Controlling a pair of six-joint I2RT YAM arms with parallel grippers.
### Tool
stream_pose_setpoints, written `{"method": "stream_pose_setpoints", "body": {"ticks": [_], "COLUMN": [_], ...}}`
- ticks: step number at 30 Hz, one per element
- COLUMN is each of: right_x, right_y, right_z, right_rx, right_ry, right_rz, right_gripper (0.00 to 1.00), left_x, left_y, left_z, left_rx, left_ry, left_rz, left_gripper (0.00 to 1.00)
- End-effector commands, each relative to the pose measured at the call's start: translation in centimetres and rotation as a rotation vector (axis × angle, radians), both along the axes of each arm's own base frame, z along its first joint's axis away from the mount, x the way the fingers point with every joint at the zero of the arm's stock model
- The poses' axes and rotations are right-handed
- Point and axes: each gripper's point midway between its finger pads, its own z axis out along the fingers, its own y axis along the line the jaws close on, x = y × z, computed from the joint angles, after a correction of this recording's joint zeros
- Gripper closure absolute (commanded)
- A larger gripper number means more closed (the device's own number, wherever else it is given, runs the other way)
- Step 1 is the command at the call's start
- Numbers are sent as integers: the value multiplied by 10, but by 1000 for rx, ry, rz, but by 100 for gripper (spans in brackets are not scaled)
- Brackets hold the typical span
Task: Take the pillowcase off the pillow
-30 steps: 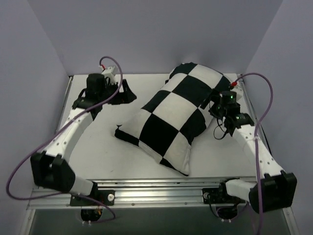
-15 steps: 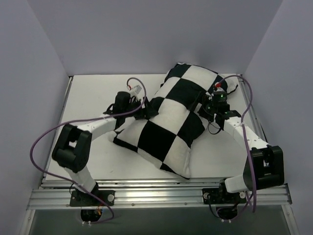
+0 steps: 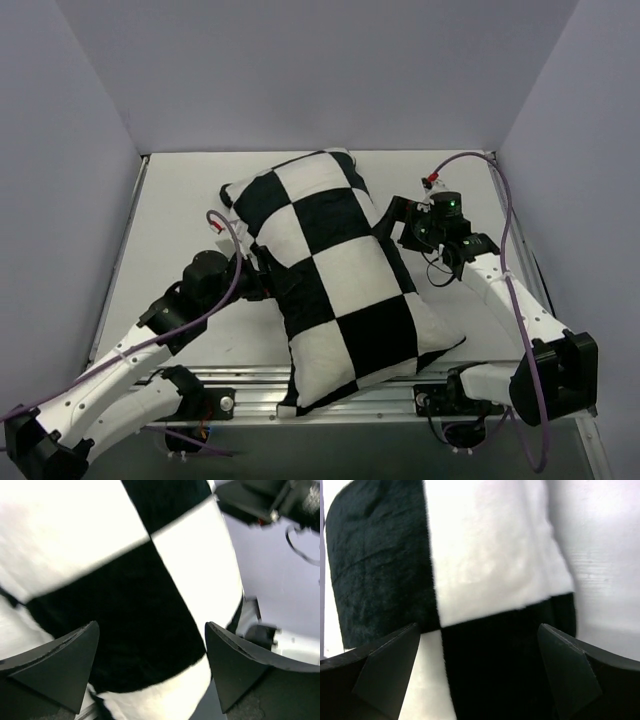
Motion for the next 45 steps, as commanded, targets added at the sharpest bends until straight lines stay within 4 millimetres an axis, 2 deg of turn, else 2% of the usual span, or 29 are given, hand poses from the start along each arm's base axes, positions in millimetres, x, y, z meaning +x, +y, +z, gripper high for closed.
{"method": "stream_pose_setpoints", "body": {"ticks": [1, 3, 4, 6, 7, 9, 10, 12, 13, 15, 19, 22, 23, 24, 25, 26, 29, 31, 32, 33, 35, 36, 37, 39, 41, 42, 43, 44, 45], "right_x": [16, 27, 35, 45, 54, 65, 67, 75, 74, 73, 56, 41, 38, 36, 37, 42, 48, 60, 62, 67, 70, 69, 69, 57, 48, 35, 29, 21, 13], "right_y": [-26, -30, -29, -23, -19, -5, 1, 16, 25, 44, 85, 110, 116, 118, 120, 122, 121, 120, 123, 125, 132, 134, 137, 154, 164, 175, 176, 176, 183], "right_z": [29, 34, 40, 35, 39, 26, 21, -2, -9, -31, -49, -47, -40, -37, -31, -18, 13, 56, 74, 111, 141, 170, 179, 184, 176, 166, 138, 129, 118], "right_rx": [-46, -18, 2, 35, 48, 64, 76, 86, 107, 123, 181, 235, 255, 257, 255, 247, 184, 119, 89, 67, 26, 4, -16, -48, -87, -97, -125, -130, -131], "right_ry": [-57, -55, -83, -75, -111, -95, -87, -44, -26, 8, 43, 37, 26, 21, 9, -30, -88, -157, -206, -276, -342, -401, -423, -436, -429, -412, -352, -337, -330], "right_rz": [-74, -93, -92, -64, -44, 40, 78, 157, 203, 277, 446, 570, 607, 623, 631, 642, 656, 640, 652, 651, 657, 669, 666, 706, 720, 755, 758, 765, 779], "right_gripper": [0, 0, 0, 0, 0, 0, 0, 0, 0, 0, 1, 33, 48, 79, 93, 100, 100, 100, 100, 100, 100, 100, 100, 100, 100, 100, 100, 100, 98], "left_x": [29, 40, 56, 69, 87, 101, 110, 121, 127, 129, 134, 130, 130, 128, 131, 129, 142, 157, 170, 178, 194, 203, 209, 216, 215, 208, 201, 195, 182], "left_y": [36, 38, 39, 27, 26, 20, 15, 9, 5, 1, -6, -9, -12, -17, -24, -31, -55, -64, -74, -77, -84, -89, -89, -91, -87, -81, -74, -67, -58], "left_z": [30, 37, 31, 37, 25, 18, -1, -11, -27, -48, -91, -124, -130, -134, -141, -143, -128, -107, -81, -65, -28, 3, 20, 45, 48, 27, 27, 18, 29], "left_rx": [103, 124, 135, 95, 97, 87, 105, 100, 109, 104, 84, 75, 60, 44, 27, 6, -104, -157, -191, -205, -225, -252, -256, -254, -247, -219, -220, -223, -249], "left_ry": [-39, -39, -12, 4, 33, 53, 96, 105, 133, 179, 237, 288, 301, 311, 302, 308, 278, 219, 160, 123, 22, -44, -90, -155, -161, -127, -128, -102, -124], "left_rz": [207, 212, 228, 174, 187, 177, 171, 161, 160, 158, 172, 172, 171, 152, 146, 125, 101, 106, 104, 108, 128, 131, 152, 160, 179, 191, 205, 228, 232], "left_gripper": [6, 6, 6, 6, 6, 6, 6, 6, 6, 6, 5, 2, 1, 0, 0, 0, 6, 8, 9, 9, 9, 9, 9, 9, 8, 7, 5, 4, 3]}}
